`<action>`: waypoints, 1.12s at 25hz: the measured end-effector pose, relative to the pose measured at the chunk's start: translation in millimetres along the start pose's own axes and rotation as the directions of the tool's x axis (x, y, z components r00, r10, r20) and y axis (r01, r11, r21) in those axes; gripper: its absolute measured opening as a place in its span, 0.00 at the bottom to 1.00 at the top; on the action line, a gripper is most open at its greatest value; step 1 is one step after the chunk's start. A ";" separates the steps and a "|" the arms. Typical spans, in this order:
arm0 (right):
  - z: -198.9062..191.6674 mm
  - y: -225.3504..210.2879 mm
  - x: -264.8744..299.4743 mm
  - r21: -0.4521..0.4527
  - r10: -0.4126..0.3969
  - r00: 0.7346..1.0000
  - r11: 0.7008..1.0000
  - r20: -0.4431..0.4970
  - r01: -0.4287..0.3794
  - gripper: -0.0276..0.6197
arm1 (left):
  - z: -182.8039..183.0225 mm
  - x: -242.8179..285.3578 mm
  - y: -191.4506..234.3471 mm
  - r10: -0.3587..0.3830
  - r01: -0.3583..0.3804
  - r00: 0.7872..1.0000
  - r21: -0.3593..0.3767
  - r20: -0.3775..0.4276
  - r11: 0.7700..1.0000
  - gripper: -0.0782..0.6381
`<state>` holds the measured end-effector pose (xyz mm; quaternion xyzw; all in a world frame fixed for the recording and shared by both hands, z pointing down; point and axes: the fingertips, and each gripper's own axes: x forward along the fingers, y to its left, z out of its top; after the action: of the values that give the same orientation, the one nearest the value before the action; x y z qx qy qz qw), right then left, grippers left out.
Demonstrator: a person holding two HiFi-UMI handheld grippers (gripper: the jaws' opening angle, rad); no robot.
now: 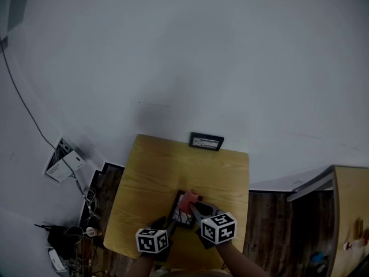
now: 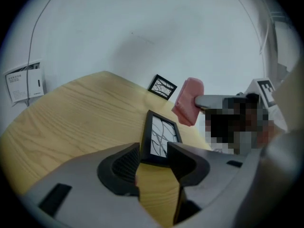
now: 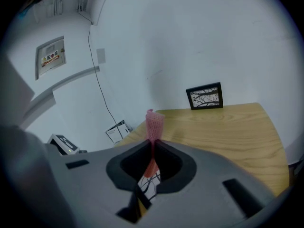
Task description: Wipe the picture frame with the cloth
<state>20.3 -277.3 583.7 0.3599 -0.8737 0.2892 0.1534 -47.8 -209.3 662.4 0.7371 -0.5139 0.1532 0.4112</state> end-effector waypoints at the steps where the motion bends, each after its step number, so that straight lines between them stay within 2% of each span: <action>1: -2.8 -2.0 5.0 0.003 0.001 1.000 1.000 -0.011 -0.001 0.07 | -0.2 2.4 0.8 0.001 -0.001 1.000 0.004 -0.006 1.000 0.34; 8: -19.6 -10.6 37.0 -0.017 0.004 0.996 1.000 -0.092 -0.005 0.07 | -1.6 15.0 3.6 0.011 -0.010 0.999 0.033 -0.037 0.999 0.34; 15: -32.9 -18.9 62.3 -0.072 -0.036 0.983 0.997 -0.182 0.023 0.07 | -3.0 22.3 7.9 0.038 -0.033 0.996 0.056 -0.087 0.998 0.25; 22: -49.1 -30.5 77.8 -0.188 -0.130 0.955 0.979 -0.265 0.081 0.07 | -3.1 24.5 9.1 0.029 -0.023 0.990 0.043 -0.138 0.999 0.24; 28: -54.1 -29.1 80.0 -0.331 -0.196 0.933 0.939 -0.301 0.090 0.07 | -3.0 24.4 10.7 0.046 -0.041 0.991 0.038 -0.127 0.998 0.24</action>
<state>-11.1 -303.9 675.7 0.3411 -0.8413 0.1916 0.3732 -46.3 -223.8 684.9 0.7214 -0.4998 0.2181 0.4269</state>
